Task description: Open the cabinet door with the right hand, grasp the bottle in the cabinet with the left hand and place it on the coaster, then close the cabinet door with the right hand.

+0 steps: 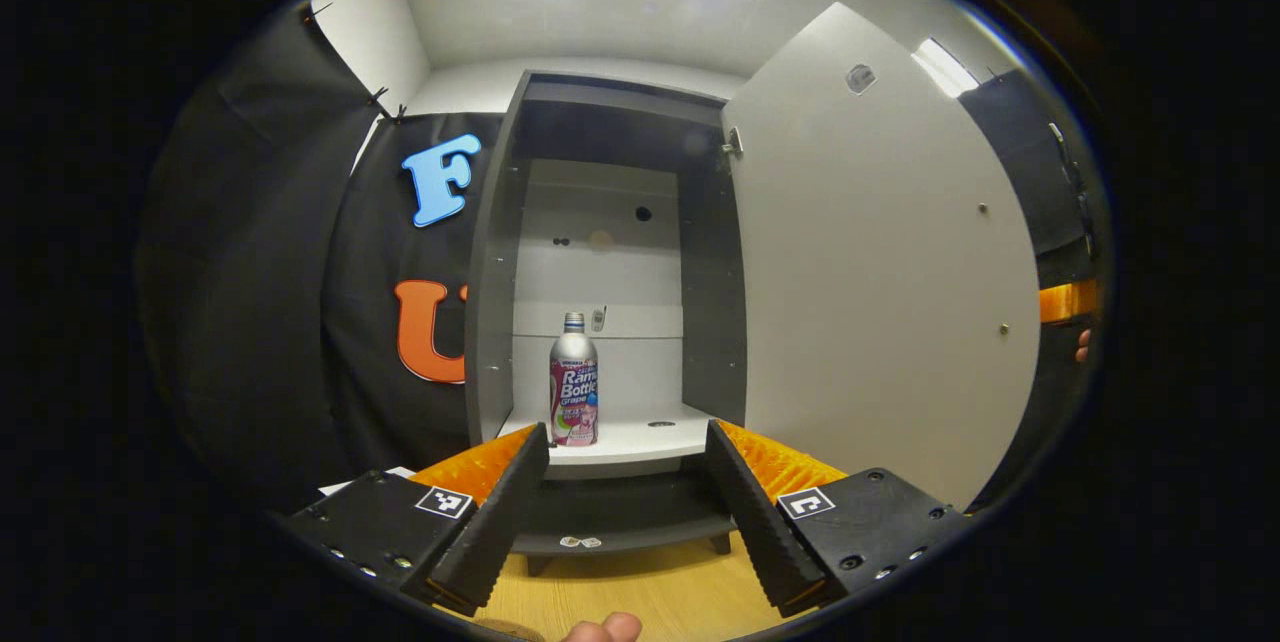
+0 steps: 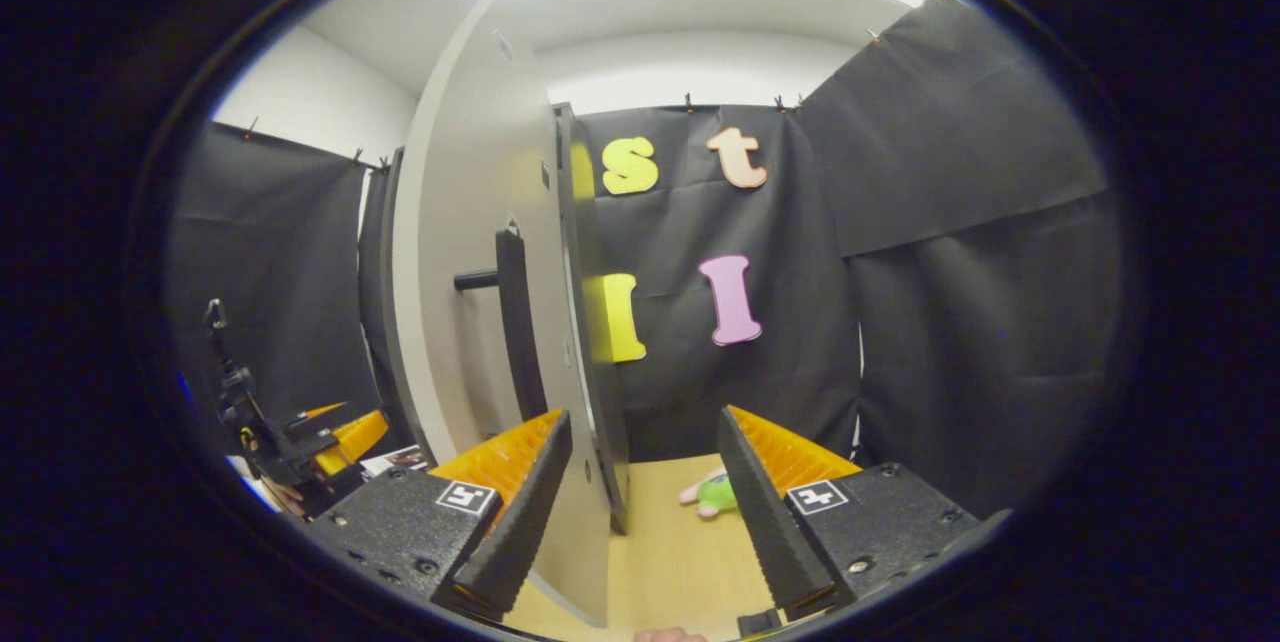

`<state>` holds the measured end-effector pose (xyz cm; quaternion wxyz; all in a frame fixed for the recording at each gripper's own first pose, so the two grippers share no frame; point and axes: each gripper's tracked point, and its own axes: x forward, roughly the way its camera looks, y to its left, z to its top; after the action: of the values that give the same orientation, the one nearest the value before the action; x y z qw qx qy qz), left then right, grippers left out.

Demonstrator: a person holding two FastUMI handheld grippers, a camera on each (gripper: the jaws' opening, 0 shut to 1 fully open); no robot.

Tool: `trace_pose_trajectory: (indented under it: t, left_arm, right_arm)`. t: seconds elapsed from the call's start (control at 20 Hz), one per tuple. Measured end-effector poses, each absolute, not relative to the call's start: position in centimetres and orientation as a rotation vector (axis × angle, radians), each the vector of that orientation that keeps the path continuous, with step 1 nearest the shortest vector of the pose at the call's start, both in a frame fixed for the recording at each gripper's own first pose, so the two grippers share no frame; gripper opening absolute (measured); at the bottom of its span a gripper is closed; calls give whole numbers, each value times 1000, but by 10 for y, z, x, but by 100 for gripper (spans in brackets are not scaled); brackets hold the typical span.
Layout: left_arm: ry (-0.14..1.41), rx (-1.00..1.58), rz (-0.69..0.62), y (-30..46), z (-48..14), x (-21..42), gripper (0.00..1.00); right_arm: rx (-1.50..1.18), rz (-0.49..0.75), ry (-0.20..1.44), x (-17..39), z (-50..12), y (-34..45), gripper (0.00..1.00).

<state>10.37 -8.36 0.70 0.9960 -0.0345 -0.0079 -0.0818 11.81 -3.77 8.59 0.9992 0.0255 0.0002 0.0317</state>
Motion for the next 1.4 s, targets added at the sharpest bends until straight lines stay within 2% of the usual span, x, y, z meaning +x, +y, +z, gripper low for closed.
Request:
trace_pose_trajectory:
  t: [0.15,0.35,0.75,1.4]
  left_arm:
    - [-14,-99,-128,-74,1,152,95]
    - [5,-18,-56,-54,-17,204,95]
    - [45,16,-57,-62,-40,289,95]
    - [48,-5,-6,-51,-50,358,95]
  right_arm:
    - [36,52,-36,120,93,-42,91]
    - [47,41,-24,117,92,-44,91]
    - [56,-38,7,113,81,-69,91]
    - [63,-131,13,110,76,-96,91]
